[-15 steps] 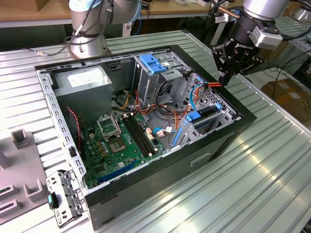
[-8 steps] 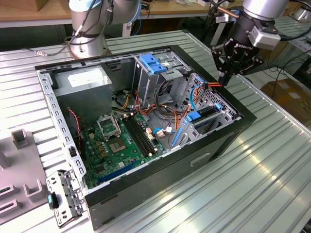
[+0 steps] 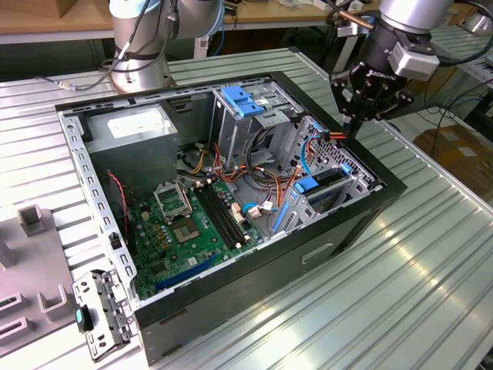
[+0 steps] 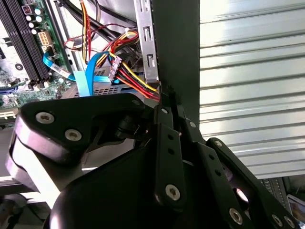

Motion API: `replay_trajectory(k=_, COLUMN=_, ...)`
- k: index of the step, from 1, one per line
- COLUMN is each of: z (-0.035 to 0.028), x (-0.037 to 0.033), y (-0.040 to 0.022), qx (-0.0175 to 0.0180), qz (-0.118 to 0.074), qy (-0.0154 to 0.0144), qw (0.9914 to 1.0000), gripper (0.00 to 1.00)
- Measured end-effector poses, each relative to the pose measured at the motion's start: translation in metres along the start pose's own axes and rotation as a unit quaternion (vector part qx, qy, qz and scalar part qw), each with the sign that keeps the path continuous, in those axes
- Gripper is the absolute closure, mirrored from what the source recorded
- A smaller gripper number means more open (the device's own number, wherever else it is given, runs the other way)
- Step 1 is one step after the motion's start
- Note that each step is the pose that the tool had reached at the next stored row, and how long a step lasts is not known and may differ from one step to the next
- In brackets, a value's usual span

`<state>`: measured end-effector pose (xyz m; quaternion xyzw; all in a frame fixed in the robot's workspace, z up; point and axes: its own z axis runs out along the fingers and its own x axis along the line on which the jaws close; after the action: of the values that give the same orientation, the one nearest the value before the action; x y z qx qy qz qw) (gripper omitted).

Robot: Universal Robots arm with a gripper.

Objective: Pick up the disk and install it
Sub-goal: 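Insert the first disk wire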

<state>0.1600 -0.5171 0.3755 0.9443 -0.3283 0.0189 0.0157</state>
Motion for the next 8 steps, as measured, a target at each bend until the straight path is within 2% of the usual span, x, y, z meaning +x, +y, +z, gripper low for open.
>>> replay_trajectory(k=5, z=0.0, x=-0.0053, y=0.0043, qx=0.0, qz=0.001, qy=0.0, qw=1.0, gripper=0.84)
replay_trajectory(k=8, z=0.0001, x=-0.0054, y=0.0043, qx=-0.0007, qz=0.016, qy=-0.0002, qw=0.99987, gripper=0.84)
